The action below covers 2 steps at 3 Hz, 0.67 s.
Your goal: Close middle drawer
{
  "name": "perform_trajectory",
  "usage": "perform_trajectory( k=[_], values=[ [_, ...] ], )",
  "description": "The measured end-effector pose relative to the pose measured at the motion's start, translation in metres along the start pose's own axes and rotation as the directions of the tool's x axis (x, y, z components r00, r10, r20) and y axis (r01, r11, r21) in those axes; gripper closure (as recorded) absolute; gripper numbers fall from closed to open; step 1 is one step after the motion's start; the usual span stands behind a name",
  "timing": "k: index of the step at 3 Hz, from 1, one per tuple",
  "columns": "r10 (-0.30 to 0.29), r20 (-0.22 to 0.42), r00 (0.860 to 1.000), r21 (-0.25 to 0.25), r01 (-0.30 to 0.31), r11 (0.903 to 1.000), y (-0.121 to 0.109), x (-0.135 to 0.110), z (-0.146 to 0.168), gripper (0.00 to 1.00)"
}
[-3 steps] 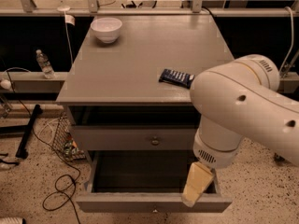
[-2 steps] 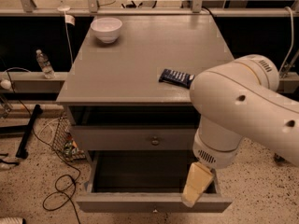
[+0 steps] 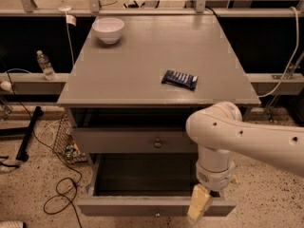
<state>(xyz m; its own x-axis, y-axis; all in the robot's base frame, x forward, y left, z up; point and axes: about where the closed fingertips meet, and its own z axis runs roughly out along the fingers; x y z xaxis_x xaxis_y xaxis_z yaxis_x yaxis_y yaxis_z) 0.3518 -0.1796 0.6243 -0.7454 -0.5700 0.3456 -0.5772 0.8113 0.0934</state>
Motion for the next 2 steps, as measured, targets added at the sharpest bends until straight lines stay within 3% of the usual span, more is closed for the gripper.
perform_trajectory(
  k=[1, 2],
  values=[
    [0.093, -0.054, 0.994, -0.06, -0.096, 0.9935, -0.008, -0.004, 0.045, 0.0],
    [0.21, -0.043, 0.977, -0.102, -0.214, 0.9715, -0.018, 0.002, 0.078, 0.0]
  ],
)
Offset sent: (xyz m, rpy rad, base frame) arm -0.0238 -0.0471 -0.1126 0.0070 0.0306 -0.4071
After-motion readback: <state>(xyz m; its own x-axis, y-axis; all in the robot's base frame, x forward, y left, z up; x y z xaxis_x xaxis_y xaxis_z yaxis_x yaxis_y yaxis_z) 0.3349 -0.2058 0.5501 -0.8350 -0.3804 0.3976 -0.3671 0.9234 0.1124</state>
